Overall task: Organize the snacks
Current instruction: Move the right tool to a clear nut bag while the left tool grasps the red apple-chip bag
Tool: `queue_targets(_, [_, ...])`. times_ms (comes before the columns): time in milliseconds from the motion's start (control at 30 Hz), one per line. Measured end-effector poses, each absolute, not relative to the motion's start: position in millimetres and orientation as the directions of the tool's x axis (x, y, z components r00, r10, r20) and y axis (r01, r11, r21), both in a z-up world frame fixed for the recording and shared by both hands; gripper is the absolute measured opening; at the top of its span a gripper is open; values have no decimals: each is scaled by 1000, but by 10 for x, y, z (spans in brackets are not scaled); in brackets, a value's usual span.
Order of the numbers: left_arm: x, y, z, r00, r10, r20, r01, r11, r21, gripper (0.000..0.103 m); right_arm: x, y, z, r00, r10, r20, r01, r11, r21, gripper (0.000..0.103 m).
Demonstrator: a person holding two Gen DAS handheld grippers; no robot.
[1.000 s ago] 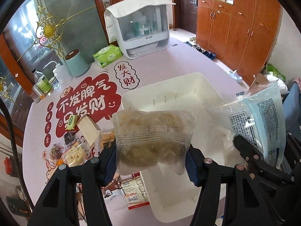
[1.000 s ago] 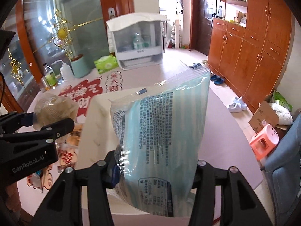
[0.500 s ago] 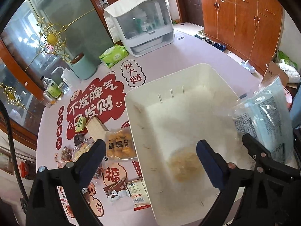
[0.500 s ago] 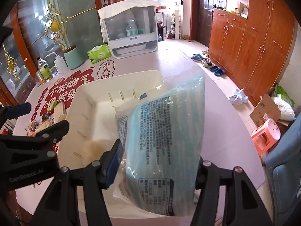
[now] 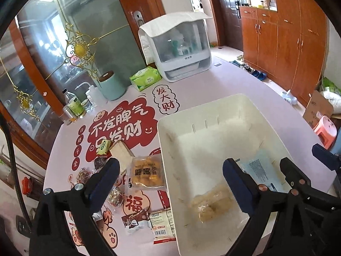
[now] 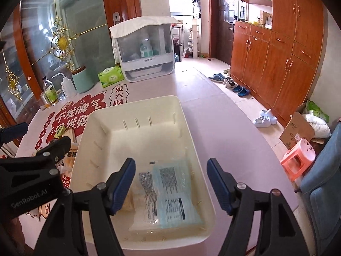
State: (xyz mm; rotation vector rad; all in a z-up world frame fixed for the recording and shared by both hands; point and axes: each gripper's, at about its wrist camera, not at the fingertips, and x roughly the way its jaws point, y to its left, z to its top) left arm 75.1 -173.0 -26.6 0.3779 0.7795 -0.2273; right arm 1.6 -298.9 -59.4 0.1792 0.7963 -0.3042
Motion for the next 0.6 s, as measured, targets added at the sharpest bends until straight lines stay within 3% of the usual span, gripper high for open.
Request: queue_targets(600, [725,-1528,-266,709,-80,-701,290,939,186,97,-45,-2970,-589,677,-211,-705,372,925,81,70])
